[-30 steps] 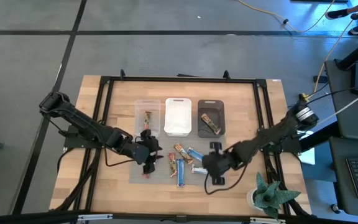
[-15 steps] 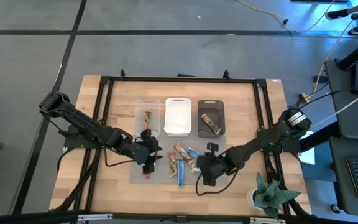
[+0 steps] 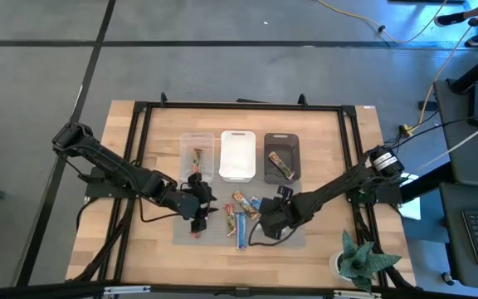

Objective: Pick and place Granola Bars by type
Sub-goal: Put the right blue granola bar into the white bin

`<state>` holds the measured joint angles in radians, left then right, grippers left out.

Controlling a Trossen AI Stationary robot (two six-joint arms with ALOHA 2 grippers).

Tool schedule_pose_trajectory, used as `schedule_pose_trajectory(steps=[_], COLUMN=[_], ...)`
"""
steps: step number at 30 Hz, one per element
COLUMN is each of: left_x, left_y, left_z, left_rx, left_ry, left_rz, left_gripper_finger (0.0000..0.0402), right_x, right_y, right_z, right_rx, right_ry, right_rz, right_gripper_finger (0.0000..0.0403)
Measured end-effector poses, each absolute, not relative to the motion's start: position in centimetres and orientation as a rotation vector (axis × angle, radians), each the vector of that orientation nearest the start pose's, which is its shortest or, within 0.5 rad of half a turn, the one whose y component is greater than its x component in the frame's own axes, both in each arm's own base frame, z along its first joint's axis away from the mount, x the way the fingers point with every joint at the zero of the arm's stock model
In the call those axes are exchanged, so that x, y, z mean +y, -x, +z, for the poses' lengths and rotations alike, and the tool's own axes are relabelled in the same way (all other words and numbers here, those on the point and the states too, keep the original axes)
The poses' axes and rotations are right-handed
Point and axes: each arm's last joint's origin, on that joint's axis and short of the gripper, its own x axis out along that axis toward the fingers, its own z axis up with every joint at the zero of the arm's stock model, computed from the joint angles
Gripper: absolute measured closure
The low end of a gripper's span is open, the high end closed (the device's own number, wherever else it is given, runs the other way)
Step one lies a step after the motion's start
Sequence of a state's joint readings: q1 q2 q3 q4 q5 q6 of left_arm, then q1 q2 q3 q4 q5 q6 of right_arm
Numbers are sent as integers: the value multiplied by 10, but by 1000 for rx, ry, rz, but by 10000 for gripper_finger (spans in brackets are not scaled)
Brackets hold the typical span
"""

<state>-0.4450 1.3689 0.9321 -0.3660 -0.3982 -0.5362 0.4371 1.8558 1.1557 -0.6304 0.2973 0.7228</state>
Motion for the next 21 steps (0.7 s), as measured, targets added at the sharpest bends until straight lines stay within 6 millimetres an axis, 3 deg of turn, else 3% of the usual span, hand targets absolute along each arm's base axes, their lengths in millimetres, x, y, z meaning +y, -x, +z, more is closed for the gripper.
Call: schedule_pose_trajectory(steps=[21], left_x=[-110], left_y=[-258], left_z=[245], left_rx=[714], left_ry=[182], left_rz=[154], left_gripper_finger=[247], right_x=[136], right_y=[-315], right_z=[152], right_rx=[1206], right_ry=[-200], right_rz=[-327], right_gripper_finger=[260])
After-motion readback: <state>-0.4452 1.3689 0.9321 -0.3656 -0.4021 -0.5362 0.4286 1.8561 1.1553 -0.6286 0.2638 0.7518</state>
